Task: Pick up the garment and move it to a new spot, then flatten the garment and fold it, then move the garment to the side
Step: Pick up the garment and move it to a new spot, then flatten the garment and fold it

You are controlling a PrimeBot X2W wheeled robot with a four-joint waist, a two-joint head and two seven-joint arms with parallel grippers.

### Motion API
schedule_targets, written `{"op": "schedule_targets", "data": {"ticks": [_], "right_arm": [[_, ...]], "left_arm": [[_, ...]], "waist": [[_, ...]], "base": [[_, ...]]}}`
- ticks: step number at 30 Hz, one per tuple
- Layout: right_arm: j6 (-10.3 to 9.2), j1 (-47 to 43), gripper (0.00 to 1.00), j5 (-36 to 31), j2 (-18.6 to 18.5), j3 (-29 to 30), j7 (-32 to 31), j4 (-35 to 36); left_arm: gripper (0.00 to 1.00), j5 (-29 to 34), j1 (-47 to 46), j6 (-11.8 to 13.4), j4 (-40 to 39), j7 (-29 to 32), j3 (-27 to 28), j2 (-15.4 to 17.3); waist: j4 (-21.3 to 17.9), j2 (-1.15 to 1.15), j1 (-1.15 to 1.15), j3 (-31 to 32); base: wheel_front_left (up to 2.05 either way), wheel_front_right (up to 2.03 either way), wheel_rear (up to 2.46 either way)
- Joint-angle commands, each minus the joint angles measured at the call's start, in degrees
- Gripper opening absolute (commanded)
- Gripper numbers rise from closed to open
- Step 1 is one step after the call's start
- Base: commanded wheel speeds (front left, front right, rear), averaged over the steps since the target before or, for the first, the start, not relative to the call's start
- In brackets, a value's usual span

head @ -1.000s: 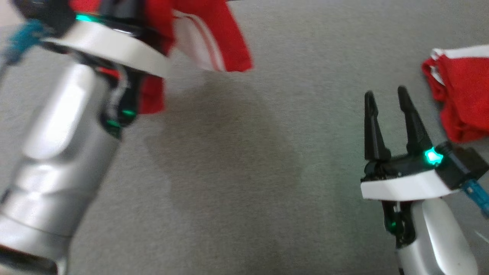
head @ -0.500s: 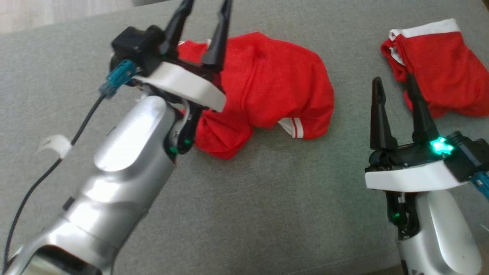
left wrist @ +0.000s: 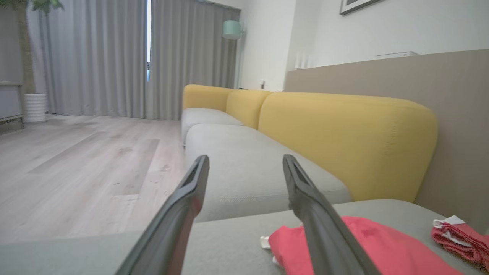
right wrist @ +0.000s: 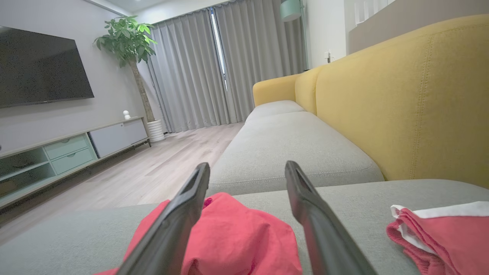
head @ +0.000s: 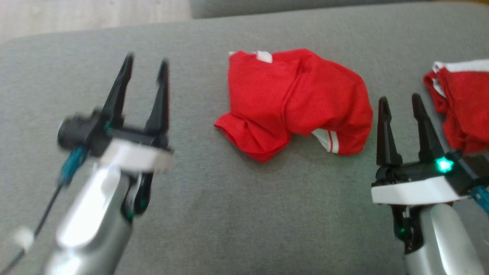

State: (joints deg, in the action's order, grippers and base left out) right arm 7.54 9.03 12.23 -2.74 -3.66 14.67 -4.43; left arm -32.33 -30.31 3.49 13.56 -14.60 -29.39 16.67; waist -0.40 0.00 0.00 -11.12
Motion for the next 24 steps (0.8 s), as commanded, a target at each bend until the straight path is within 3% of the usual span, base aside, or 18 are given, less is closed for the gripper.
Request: {"op": "schedule_targets", "data": {"ticks": [1, 10, 19, 24], "right_arm": [[-0.05, 0.2, 1.00, -0.5, -0.1, -1.2, 0.3, 1.5], [-0.05, -1.6, 1.00, -0.6, -0.1, -1.1, 0.3, 0.5], [-0.05, 1.7, 1.00, -2.5, -0.1, -2.5, 0.3, -2.3], [-0.05, 9.0, 1.00, -1.2, -0.1, -3.0, -4.2, -8.4]], "left_arm": [[1.00, 1.4, 1.6, -0.1, -3.1, -0.4, 4.1, 1.3], [1.00, 7.5, 17.6, -2.0, -8.0, -0.4, 15.0, -5.7], [1.00, 12.5, 18.2, -7.1, -7.5, -0.4, 19.1, -10.0], [1.00, 14.2, 17.2, -9.0, -6.2, -0.4, 19.0, -12.1]], "waist": [[1.9, 0.00, 0.00, 2.0], [3.4, 0.00, 0.00, 3.2], [6.4, 0.00, 0.00, 1.3], [9.2, 0.00, 0.00, -0.8]], "base": [[0.00, 0.00, 0.00], [0.00, 0.00, 0.00], [0.00, 0.00, 0.00], [0.00, 0.00, 0.00]]}}
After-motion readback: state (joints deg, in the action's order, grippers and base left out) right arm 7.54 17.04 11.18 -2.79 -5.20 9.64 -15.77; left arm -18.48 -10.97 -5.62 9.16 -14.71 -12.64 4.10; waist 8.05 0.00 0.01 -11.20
